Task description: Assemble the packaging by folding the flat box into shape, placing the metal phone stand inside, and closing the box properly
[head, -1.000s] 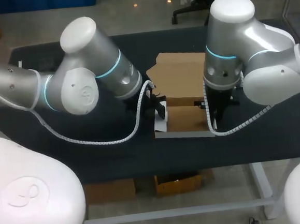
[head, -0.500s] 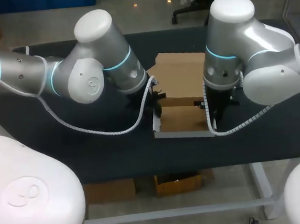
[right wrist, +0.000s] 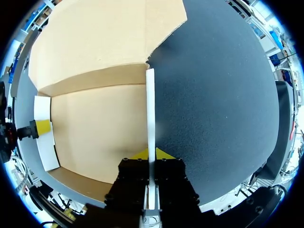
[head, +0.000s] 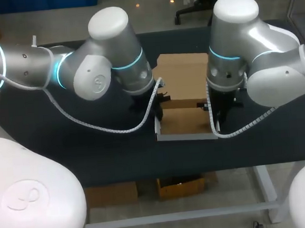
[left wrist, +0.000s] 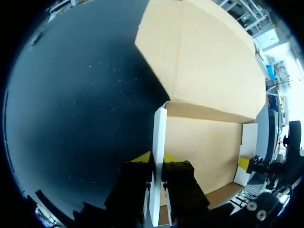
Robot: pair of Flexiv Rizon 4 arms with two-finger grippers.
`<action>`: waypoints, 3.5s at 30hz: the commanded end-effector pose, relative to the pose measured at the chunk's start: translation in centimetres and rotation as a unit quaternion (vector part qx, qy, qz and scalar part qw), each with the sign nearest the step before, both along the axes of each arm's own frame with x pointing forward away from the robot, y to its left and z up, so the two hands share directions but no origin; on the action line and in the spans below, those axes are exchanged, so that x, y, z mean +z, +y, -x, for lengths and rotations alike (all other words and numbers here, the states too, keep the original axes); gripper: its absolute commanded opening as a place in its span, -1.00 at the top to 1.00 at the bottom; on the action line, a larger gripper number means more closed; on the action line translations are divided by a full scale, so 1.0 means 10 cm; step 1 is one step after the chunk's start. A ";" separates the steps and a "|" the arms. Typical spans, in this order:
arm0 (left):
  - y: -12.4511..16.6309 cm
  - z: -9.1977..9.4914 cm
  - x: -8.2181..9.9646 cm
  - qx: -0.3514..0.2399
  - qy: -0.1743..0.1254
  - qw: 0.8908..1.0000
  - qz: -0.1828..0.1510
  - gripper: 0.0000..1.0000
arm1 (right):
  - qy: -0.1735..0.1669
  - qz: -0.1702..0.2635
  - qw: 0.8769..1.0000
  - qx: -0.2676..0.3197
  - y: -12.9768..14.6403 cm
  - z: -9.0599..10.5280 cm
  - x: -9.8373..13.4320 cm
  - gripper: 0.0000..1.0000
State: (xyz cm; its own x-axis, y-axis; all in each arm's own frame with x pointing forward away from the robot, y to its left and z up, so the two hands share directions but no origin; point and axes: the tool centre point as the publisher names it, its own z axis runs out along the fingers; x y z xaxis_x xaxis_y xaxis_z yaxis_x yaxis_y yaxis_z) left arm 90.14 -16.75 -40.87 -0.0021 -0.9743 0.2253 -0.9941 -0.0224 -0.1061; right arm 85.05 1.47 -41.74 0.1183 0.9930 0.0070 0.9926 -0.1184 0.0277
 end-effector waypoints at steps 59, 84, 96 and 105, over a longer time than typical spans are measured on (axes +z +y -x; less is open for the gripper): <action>0.09 0.08 0.04 0.019 -0.011 0.996 -0.091 1.00 | -0.149 -0.024 0.985 0.080 -0.28 0.25 0.68 -1.00; 0.15 0.06 0.03 0.017 -0.012 0.995 -0.098 1.00 | -0.302 -0.125 0.911 0.253 -0.64 0.50 1.08 -1.00; 0.19 0.04 0.04 0.020 -0.007 0.995 -0.096 1.00 | -0.301 -0.160 0.890 0.302 -0.66 0.49 1.12 -1.00; 0.22 0.04 0.02 0.015 0.002 0.995 -0.094 1.00 | -0.279 -0.227 0.846 0.394 -1.01 0.69 1.33 -1.00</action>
State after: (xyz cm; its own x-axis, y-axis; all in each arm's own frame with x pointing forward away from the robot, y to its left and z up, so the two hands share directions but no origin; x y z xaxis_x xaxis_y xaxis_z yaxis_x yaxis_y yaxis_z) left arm 89.67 -14.57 -40.68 0.0299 -0.9988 0.0397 -0.9933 -0.0342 -0.1104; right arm 79.77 -6.06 -30.87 -0.6306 0.7698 0.0991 0.6253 0.4282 0.6524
